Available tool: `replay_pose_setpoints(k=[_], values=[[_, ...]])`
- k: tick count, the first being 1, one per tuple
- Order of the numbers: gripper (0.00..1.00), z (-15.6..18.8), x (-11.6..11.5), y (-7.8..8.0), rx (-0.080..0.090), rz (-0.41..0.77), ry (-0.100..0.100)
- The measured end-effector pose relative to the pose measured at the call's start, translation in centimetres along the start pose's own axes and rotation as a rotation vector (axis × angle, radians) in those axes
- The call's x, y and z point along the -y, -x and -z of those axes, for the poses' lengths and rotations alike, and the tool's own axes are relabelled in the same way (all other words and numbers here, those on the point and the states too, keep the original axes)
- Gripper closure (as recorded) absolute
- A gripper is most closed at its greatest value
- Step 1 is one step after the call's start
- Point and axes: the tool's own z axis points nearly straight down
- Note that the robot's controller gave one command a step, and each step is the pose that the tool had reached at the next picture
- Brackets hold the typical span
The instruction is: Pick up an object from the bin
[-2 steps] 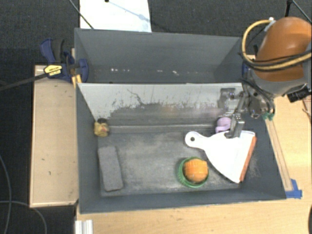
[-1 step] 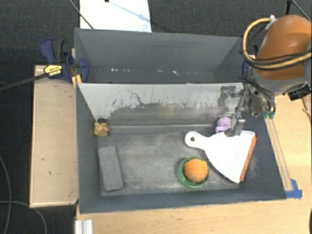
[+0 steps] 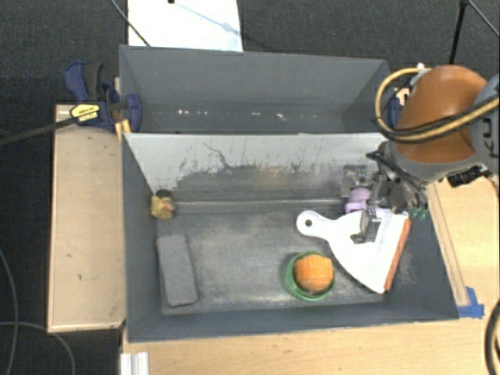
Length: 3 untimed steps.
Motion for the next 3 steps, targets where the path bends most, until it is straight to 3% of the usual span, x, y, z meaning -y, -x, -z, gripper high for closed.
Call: replay_pose_setpoints(k=[1,2,3], values=[[1.0,-7.4,1.9,-1.0,-0.004,0.137,0.001],[1.0,-7.4,1.9,-1.0,-0.004,0.138,0.001],[1.0,-1.0,2.6,-0.8,-0.005,0.154,0.002]])
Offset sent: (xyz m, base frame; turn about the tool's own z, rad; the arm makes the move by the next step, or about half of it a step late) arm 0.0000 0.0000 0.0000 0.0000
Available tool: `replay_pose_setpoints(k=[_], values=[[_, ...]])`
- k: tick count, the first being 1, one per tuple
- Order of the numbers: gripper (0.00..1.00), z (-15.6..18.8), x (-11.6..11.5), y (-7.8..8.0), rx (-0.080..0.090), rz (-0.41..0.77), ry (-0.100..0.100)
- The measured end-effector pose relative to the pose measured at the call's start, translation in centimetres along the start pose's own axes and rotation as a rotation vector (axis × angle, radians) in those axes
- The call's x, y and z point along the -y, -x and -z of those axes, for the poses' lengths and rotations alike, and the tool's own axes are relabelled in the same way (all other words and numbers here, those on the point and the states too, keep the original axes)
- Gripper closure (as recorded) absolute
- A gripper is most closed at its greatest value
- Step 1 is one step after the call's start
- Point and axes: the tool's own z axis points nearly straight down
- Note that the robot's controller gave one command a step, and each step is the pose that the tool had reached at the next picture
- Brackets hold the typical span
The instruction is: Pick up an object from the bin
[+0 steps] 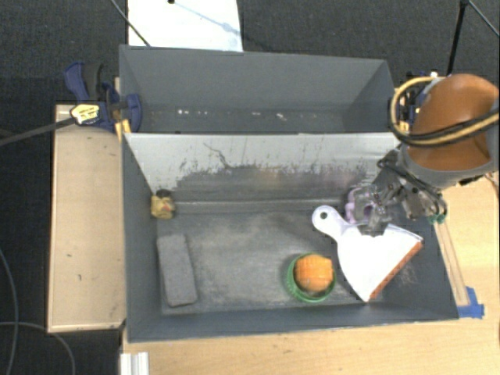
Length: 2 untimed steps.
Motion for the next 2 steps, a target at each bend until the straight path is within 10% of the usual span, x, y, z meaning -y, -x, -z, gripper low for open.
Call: replay_pose_setpoints(k=[2], values=[[1.0,4.9,0.6,-0.2,-0.006,0.014,0.003]])
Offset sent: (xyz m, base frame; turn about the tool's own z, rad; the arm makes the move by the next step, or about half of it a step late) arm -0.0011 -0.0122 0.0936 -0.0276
